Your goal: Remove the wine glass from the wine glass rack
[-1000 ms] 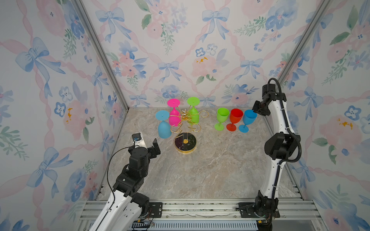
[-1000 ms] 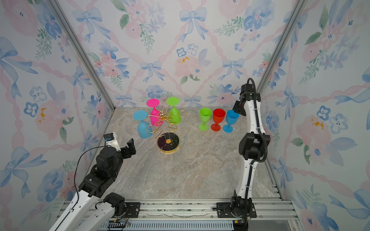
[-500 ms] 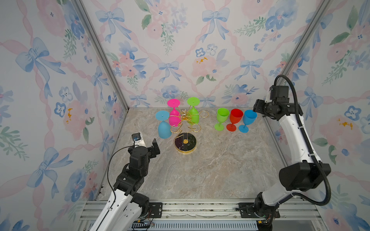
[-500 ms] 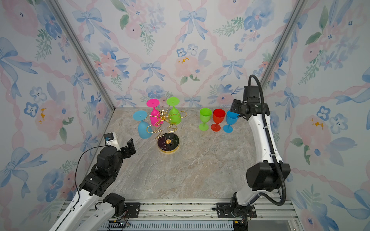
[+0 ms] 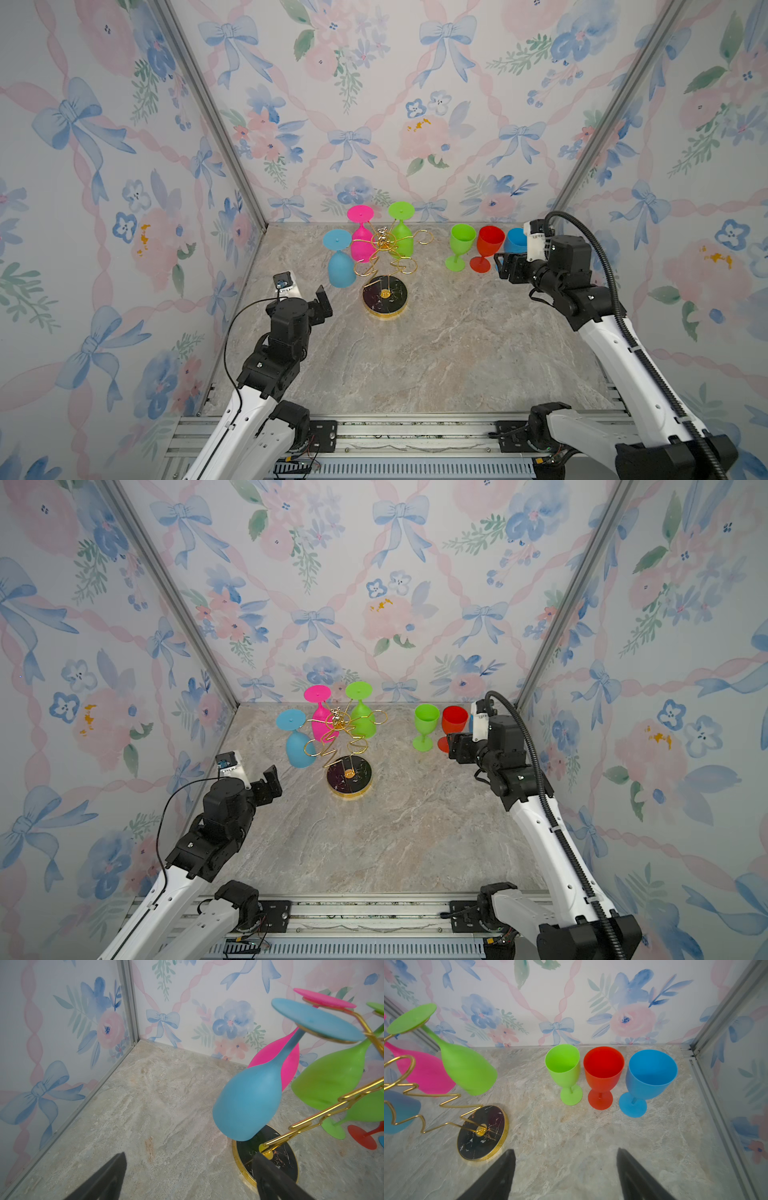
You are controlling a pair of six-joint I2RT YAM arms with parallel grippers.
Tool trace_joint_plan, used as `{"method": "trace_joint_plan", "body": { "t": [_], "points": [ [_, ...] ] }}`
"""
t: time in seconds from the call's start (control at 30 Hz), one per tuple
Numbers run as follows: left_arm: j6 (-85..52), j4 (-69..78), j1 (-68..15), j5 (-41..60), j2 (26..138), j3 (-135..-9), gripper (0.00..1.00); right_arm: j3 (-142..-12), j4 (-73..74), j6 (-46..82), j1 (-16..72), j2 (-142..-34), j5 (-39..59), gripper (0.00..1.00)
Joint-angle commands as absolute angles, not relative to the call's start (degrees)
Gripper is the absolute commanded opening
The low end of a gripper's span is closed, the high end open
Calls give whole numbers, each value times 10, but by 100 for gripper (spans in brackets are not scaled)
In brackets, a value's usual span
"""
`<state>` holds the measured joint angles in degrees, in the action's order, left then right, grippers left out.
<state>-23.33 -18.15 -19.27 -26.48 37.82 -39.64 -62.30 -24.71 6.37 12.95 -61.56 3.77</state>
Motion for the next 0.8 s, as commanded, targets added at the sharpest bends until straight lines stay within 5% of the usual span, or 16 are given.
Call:
{"method": "trace_joint_plan", "body": {
  "t": [0.0,0.4,0.77],
  "points": [
    [-250,-205,-184,-262,391,-439,96,-586,-213,25,180,-587,0,79],
    [-284,-224,-80,-114,451,-509,95,-549,-207,3,268,-567,-21,81],
    [-320,-224,70,139,524,-574,88,-534,-194,13,271,-554,-17,81]
  ]
}}
